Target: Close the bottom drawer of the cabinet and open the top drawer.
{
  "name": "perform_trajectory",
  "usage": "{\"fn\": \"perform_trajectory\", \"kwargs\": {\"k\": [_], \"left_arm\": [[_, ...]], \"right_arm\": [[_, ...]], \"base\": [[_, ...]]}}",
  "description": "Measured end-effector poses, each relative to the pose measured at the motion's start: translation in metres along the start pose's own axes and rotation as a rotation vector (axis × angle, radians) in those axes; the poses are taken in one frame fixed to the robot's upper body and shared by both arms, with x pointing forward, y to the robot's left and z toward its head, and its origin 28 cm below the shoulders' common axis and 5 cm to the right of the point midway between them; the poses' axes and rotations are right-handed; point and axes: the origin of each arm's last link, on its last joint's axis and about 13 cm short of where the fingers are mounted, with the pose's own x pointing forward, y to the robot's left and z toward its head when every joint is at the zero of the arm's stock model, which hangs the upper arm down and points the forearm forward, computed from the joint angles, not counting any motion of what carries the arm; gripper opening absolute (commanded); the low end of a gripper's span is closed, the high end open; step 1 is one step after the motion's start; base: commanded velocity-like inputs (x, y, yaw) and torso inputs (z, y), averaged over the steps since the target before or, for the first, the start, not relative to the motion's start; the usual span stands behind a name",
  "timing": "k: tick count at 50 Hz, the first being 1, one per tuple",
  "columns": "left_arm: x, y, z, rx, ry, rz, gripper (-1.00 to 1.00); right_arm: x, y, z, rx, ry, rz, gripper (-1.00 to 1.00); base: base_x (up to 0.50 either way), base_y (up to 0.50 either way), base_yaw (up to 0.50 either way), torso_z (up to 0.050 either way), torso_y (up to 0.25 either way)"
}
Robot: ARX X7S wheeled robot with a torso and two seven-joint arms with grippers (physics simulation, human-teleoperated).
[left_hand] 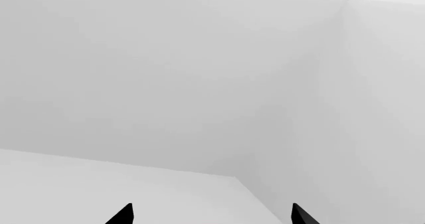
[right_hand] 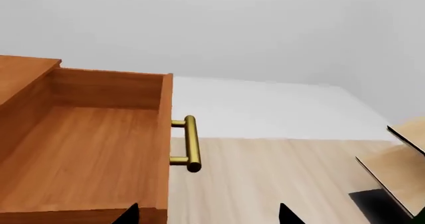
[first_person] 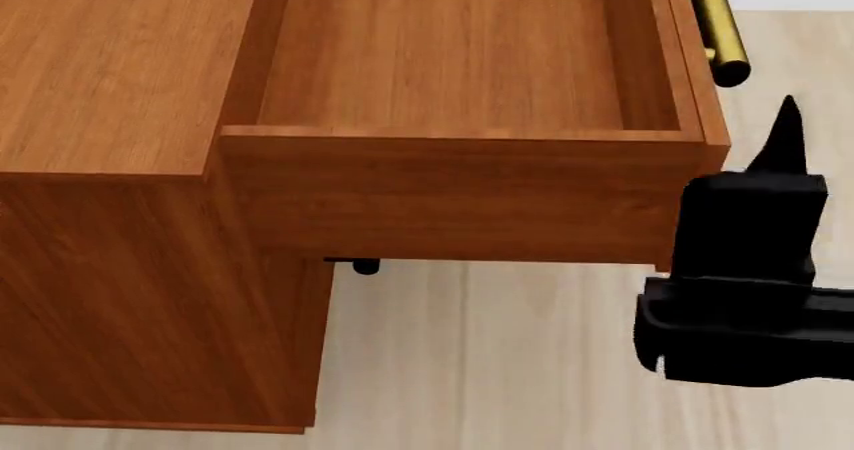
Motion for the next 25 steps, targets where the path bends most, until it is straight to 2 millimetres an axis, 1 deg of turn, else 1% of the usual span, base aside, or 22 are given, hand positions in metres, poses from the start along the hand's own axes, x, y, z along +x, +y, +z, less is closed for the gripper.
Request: {"fn": "perform_trajectory", "kwargs": {"k": [10,25], "left_arm": [[-0.001,0.000,-0.001,0.005,-0.002,-0.007,1.00],[-0.003,-0.001,0.001,0.019,-0.022,-0.024,1.00]], "right_arm": [[-0.007,0.007,-0.023,-0.053,-0.051,0.060,1.00],[-0.004,0.012,-0.040,-0.051,-0.061,0.069,1.00]], "base": [[0.00,0.00,0.00,0.000,0.000],[0.00,0.00,0.00,0.000,0.000]]}}
